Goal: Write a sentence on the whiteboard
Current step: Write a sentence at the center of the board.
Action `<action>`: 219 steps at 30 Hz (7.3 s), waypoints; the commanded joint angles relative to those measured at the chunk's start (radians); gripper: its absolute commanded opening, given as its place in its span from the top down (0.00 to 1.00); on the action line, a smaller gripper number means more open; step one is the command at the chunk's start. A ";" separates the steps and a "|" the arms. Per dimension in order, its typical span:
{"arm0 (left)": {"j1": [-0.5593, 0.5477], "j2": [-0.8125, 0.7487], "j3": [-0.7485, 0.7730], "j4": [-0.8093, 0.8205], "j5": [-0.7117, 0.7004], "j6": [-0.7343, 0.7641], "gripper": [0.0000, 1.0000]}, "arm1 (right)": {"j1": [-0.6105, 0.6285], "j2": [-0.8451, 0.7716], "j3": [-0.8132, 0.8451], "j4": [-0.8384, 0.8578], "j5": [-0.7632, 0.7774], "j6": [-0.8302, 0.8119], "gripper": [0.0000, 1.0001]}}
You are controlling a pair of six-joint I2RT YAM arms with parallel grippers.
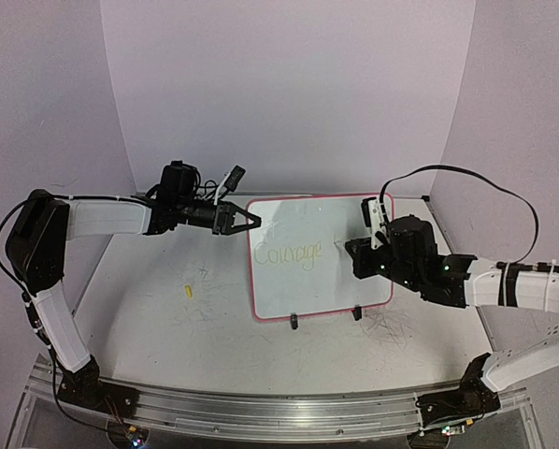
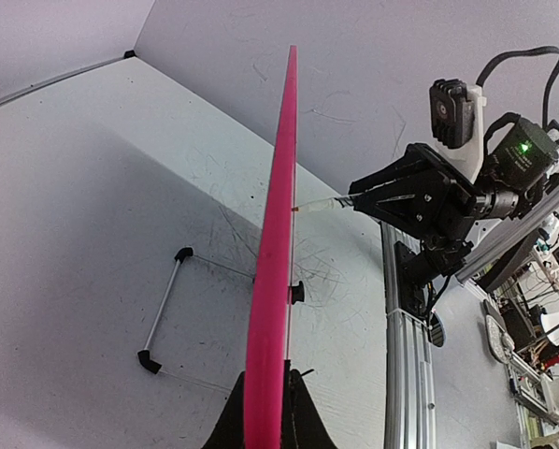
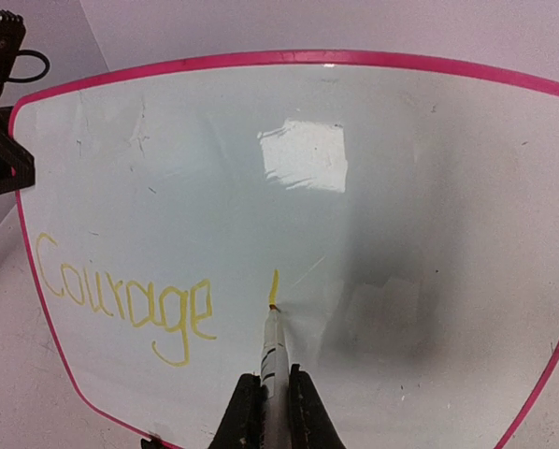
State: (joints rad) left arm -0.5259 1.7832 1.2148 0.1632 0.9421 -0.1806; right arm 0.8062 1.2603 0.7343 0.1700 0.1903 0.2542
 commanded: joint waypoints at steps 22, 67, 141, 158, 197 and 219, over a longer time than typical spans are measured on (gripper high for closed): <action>-0.007 -0.014 -0.017 -0.011 -0.117 0.084 1.00 | -0.003 -0.089 -0.072 -0.036 0.042 0.055 1.00; -0.009 -0.025 -0.018 -0.012 -0.118 0.089 1.00 | -0.003 -0.127 -0.048 -0.008 0.120 0.055 1.00; -0.016 -0.034 -0.022 -0.013 -0.119 0.095 1.00 | -0.003 -0.030 -0.061 0.054 0.050 0.066 1.00; -0.016 -0.040 -0.026 -0.014 -0.126 0.109 1.00 | -0.007 -0.287 -0.155 0.031 0.128 0.016 1.00; -0.017 -0.039 -0.020 -0.022 -0.143 0.102 1.00 | -0.044 -0.164 -0.082 -0.025 0.129 0.009 1.00; -0.017 -0.035 -0.019 -0.023 -0.140 0.104 1.00 | -0.054 -0.100 -0.018 0.052 0.161 -0.042 1.00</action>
State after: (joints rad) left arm -0.5446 1.7607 1.2015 0.1574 0.9192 -0.1572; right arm 0.7570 1.1506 0.6809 0.1897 0.3177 0.2197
